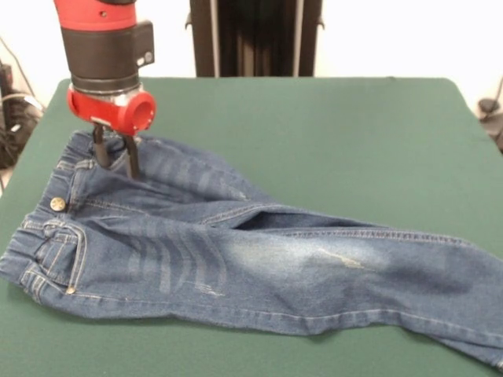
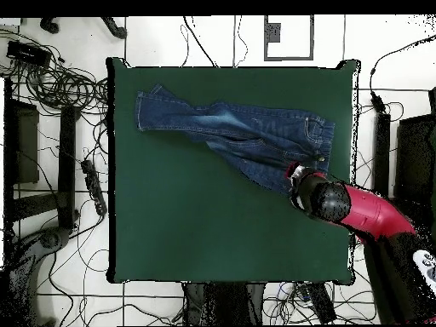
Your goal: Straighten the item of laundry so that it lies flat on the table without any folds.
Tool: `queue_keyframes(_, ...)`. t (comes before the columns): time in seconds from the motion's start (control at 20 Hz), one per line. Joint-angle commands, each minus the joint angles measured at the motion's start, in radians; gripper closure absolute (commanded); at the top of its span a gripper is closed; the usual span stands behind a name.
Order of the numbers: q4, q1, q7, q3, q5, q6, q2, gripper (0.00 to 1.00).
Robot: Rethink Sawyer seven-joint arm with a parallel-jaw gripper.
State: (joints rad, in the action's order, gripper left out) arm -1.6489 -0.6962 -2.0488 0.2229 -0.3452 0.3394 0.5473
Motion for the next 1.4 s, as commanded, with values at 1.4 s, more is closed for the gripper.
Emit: queue_keyframes(1.4,-0.053,0.100,-0.019,0.124,-0.035,0.118,0.016,0.00)
